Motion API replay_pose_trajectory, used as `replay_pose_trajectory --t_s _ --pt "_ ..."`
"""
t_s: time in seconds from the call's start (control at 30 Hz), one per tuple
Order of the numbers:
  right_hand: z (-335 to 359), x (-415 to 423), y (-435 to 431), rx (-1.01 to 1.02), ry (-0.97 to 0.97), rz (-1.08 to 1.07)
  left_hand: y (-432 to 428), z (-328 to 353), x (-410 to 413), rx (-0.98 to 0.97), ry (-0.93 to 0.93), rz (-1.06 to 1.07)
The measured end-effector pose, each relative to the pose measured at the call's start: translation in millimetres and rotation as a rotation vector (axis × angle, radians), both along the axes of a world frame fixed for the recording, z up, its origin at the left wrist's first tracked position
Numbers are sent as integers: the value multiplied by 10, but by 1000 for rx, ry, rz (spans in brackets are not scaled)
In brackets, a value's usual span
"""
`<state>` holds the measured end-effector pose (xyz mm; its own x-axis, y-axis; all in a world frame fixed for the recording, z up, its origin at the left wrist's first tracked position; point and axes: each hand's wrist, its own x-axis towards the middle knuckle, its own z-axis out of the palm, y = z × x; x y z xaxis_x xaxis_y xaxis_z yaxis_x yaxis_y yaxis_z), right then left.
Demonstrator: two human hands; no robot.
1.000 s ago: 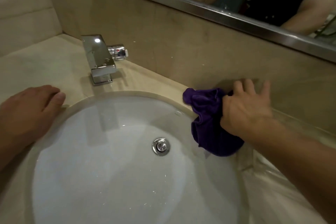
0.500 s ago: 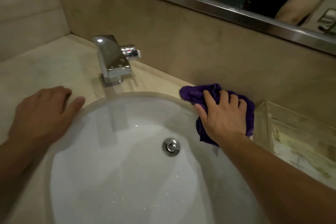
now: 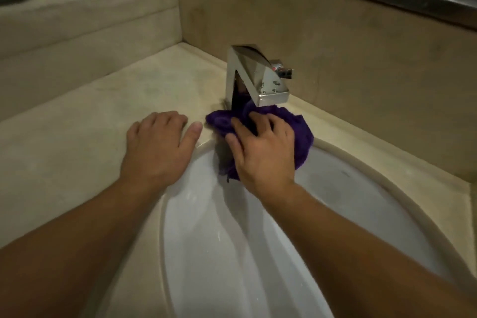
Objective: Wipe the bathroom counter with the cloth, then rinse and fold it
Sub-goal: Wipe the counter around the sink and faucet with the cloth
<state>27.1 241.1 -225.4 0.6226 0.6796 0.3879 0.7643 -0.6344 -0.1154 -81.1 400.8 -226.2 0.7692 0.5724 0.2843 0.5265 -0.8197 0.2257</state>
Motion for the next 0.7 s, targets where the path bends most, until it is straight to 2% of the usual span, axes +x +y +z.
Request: replay_pose_trajectory --t_s 0.07,0.2,0.33,0.43,0.5,0.6,0.7 --pt "-66 -281 85 65 26 144 11 20 -29 -49 -85 -28" --pt "-51 -686 297 89 180 268 7 57 -99 -424 -393 -24" --pt "39 -529 199 43 211 471 7 70 -142 -514 -459 -103" --pt "134 -480 54 -16 336 514 4 74 -164 -652 -554 -46" --pt "127 -484 -110 -32 455 453 -59 78 -202 -488 -447 -83" --pt "7 -435 -456 95 621 240 -258 75 -258 -114 -81 -273" --pt "108 -305 -669 284 841 -34 -486 73 -289 24 121 -347"
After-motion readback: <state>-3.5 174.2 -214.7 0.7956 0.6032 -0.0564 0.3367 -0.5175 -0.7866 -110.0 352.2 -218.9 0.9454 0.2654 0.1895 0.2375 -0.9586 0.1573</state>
